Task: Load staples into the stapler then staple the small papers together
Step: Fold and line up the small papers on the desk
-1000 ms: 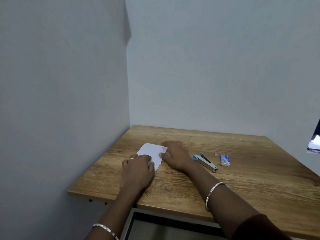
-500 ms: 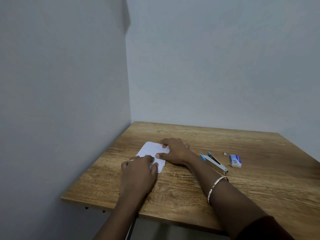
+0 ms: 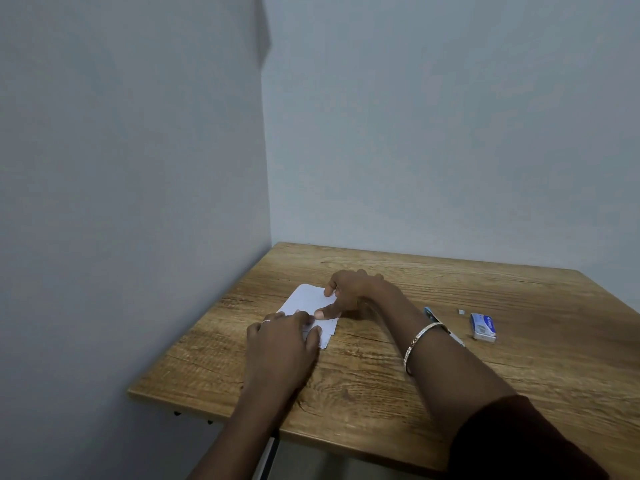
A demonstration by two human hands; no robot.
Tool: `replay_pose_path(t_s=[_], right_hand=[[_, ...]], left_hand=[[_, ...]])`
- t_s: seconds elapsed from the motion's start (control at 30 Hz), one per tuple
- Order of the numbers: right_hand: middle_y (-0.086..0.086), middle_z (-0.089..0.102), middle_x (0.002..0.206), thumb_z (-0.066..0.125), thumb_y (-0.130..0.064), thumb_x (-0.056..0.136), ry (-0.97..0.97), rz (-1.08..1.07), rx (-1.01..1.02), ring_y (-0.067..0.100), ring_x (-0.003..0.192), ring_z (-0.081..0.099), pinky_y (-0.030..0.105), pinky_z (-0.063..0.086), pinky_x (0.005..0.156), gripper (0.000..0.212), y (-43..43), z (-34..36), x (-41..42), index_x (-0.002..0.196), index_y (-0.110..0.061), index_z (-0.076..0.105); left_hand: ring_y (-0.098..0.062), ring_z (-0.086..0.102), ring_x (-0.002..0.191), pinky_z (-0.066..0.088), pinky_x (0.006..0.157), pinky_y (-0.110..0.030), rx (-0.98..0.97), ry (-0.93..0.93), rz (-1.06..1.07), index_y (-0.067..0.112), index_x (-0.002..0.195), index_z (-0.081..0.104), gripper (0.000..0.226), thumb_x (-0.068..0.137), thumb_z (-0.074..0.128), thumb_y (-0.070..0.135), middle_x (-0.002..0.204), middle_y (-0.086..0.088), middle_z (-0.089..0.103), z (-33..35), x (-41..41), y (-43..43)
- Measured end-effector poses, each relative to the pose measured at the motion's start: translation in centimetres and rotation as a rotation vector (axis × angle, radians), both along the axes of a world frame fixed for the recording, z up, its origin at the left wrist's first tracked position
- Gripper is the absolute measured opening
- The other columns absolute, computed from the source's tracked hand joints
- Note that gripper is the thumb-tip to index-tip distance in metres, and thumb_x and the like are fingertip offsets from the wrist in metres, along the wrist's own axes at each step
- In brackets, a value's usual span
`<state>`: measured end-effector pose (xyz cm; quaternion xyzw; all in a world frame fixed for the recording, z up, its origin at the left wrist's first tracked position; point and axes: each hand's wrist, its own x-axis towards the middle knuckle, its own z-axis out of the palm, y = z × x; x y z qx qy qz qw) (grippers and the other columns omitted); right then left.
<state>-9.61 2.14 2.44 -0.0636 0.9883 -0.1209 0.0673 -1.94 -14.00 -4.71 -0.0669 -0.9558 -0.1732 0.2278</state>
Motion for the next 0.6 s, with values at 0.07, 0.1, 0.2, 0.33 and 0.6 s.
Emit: replay_pose_path(t_s=[0.07, 0.1, 0.2, 0.33, 0.6], right_hand=[[-0.004, 0.059, 0.134, 0.076, -0.067, 0.071, -0.002, 0.006, 0.004, 0.024, 0.131, 0.041, 0.050, 0.029, 0.108, 0.069, 0.1, 0.2, -0.1, 0.126, -0.027, 0.061], [-0.004, 0.062, 0.126, 0.076, -0.067, 0.071, -0.010, 0.016, -0.010, 0.024, 0.128, 0.045, 0.051, 0.032, 0.108, 0.068, 0.2, 0.3, -0.2, 0.122, -0.023, 0.064], [-0.001, 0.060, 0.089, 0.078, -0.062, 0.073, -0.054, 0.058, -0.078, 0.028, 0.104, 0.053, 0.045, 0.039, 0.092, 0.055, 0.3, 0.2, -0.4, 0.088, -0.011, 0.062], [-0.001, 0.063, 0.098, 0.078, -0.060, 0.074, 0.000, 0.039, -0.102, 0.024, 0.108, 0.047, 0.047, 0.034, 0.096, 0.053, 0.3, -0.4, 0.0, 0.096, -0.014, 0.066], [-0.005, 0.044, 0.078, 0.086, -0.016, 0.071, 0.293, 0.116, -0.441, 0.014, 0.071, 0.042, 0.020, 0.028, 0.055, 0.040, -0.1, -1.1, 2.1, 0.065, -0.016, 0.046]], left_hand=[[-0.016, 0.062, 0.106, 0.037, 0.090, -0.038, 0.000, -0.001, -0.002, 0.035, 0.117, 0.067, 0.036, 0.093, 0.044, 0.050, 0.103, 0.005, 0.073, 0.0, 0.0, 0.0], [-0.015, 0.062, 0.106, 0.037, 0.091, -0.038, 0.002, -0.002, -0.002, 0.035, 0.118, 0.066, 0.036, 0.094, 0.044, 0.050, 0.104, 0.005, 0.073, 0.0, 0.0, 0.0], [-0.015, 0.062, 0.108, 0.037, 0.092, -0.038, 0.009, -0.008, -0.006, 0.036, 0.120, 0.066, 0.036, 0.094, 0.044, 0.050, 0.106, 0.005, 0.072, 0.1, -0.1, 0.0], [-0.015, 0.063, 0.106, 0.038, 0.092, -0.037, 0.013, 0.008, -0.006, 0.037, 0.118, 0.067, 0.036, 0.093, 0.045, 0.051, 0.104, 0.005, 0.073, 0.2, 0.0, -0.1], [-0.013, 0.066, 0.097, 0.033, 0.096, -0.035, 0.120, 0.101, -0.051, 0.033, 0.104, 0.069, 0.023, 0.091, 0.054, 0.044, 0.096, 0.010, 0.073, 0.8, 0.6, -0.1]])
